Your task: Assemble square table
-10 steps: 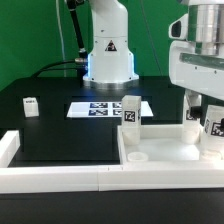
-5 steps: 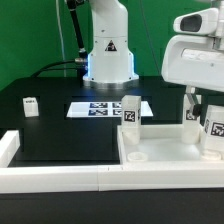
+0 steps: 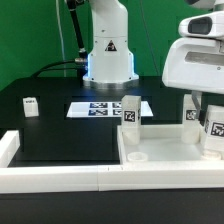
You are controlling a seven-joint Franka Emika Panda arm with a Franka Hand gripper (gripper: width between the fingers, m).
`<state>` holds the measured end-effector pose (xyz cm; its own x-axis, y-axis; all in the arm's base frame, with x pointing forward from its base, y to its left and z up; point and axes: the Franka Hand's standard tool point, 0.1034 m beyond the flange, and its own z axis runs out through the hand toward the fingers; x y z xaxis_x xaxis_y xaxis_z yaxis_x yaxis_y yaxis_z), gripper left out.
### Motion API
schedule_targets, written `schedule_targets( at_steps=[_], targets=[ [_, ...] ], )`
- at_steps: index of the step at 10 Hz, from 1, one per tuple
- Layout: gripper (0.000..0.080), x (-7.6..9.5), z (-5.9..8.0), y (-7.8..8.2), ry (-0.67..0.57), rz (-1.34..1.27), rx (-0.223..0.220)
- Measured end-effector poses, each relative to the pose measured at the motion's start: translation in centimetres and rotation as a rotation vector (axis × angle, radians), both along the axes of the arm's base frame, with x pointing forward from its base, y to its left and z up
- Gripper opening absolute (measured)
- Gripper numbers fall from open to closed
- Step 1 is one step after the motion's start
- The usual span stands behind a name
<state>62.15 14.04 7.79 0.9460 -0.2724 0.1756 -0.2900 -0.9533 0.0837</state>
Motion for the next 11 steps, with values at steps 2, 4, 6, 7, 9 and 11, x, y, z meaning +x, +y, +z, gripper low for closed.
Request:
schedule_targets(
  at_steps=[2, 4, 6, 7, 9, 11],
  targets=[
    [0.0386, 0.0, 0.0, -0.4, -0.008, -0.074, 0.006],
    [0.0291, 0.0, 0.0, -0.5, -0.028, -0.223, 0.027],
    [0.0291, 0.2, -0.1, -0.8, -0.05, -0.411, 0.063],
    [0.0291, 0.2, -0.1, -0.9, -0.056, -0.521, 0.095],
    [0.0291, 0.3, 0.0, -1.5, -0.052, -0.821, 0.211],
    [0.0291, 0.4, 0.0, -2.0, -0.034, -1.044, 0.304]
  ],
)
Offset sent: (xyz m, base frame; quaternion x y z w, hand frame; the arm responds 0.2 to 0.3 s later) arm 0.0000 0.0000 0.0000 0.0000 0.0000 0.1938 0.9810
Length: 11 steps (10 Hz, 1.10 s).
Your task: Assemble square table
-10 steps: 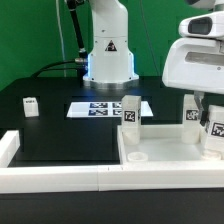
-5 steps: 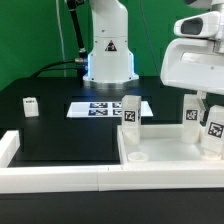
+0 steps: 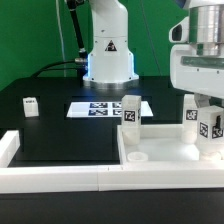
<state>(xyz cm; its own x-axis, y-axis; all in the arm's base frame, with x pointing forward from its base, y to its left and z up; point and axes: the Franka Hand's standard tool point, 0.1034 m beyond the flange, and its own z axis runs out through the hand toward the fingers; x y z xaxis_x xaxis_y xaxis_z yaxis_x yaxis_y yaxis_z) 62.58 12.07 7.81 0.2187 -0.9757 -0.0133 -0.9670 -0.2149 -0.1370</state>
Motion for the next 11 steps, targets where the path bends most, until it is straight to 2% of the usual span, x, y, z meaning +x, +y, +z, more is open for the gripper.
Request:
schedule_targets(
  at_steps=[1, 2, 3, 4, 5, 6, 7, 9, 11],
  targets=[
    [0.0291, 0.0, 0.0, -0.5, 0.005, -0.079, 0.051],
    [0.0291, 0.0, 0.0, -0.5, 0.01, -0.158, 0.071],
    [0.0291, 0.0, 0.0, -0.5, 0.012, -0.18, 0.073],
    [0.0402, 0.0, -0.1, -0.5, 0.011, -0.162, 0.069],
    [0.0536, 0.0, -0.1, -0.4, 0.007, -0.119, 0.059],
    [0.0536, 0.2, 0.0, 0.3, -0.022, 0.054, 0.003],
    [0.0627, 0.2, 0.1, 0.9, -0.061, 0.245, -0.037],
    [0.0646, -0.5, 0.4, 0.6, -0.084, 0.388, -0.071],
    [0.0649, -0.4, 0.2, 0.3, -0.084, 0.516, -0.102]
  ],
)
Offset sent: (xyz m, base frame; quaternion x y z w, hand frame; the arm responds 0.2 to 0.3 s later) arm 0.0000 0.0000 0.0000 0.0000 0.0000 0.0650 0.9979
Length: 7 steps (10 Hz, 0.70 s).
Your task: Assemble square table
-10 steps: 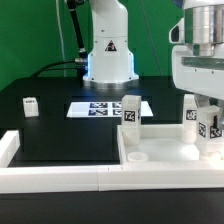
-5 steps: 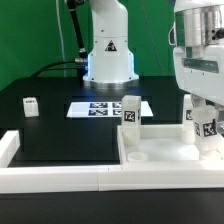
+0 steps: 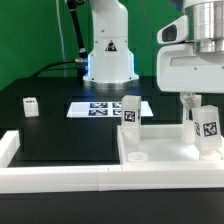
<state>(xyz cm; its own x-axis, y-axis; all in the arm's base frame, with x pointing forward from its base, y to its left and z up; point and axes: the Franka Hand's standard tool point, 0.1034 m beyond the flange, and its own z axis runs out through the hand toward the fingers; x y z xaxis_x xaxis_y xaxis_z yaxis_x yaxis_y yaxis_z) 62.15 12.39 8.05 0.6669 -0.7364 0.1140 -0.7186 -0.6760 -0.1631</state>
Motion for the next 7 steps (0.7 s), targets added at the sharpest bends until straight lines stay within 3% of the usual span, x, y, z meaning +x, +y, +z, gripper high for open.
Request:
schedule_targets(
  at_steps=[2, 5, 7],
  targets=[
    [0.0649, 0.0, 0.0, -0.2, -0.003, 0.13, -0.028],
    [0.0649, 0.0, -0.1, -1.9, -0.045, 0.445, -0.115],
    [0.0623, 0.0, -0.2, -1.8, -0.046, 0.42, -0.111]
  ],
)
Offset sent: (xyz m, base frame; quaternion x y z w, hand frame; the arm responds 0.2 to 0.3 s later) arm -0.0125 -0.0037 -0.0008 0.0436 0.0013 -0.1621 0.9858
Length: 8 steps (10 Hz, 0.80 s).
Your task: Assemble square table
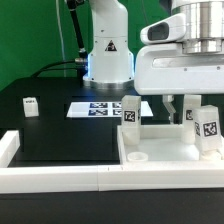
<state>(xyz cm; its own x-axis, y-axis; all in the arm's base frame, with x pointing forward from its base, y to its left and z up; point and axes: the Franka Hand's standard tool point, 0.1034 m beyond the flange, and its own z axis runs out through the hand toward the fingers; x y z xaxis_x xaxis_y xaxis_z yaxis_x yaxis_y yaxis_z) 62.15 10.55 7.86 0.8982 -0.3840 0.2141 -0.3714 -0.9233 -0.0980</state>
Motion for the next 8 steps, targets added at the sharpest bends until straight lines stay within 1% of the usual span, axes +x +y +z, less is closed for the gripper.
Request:
schedule_targets(
  at_steps=[1, 2, 3, 4, 5, 8],
  targets=[
    [0.0623, 0.0, -0.02, -0.05, 0.0, 0.0, 0.0],
    [0.044, -0.01, -0.04, -0.04, 0.001, -0.012, 0.003],
    [0.044, -0.01, -0.04, 0.01, 0.001, -0.092, 0.024],
    [0.0285, -0.03, -0.1, 0.01, 0.003, -0.159, 0.04],
    [0.0285, -0.05, -0.14, -0.01, 0.004, -0.194, 0.048],
    [0.0285, -0.09, -0.25, -0.01, 0.008, -0.396, 0.097]
  ],
)
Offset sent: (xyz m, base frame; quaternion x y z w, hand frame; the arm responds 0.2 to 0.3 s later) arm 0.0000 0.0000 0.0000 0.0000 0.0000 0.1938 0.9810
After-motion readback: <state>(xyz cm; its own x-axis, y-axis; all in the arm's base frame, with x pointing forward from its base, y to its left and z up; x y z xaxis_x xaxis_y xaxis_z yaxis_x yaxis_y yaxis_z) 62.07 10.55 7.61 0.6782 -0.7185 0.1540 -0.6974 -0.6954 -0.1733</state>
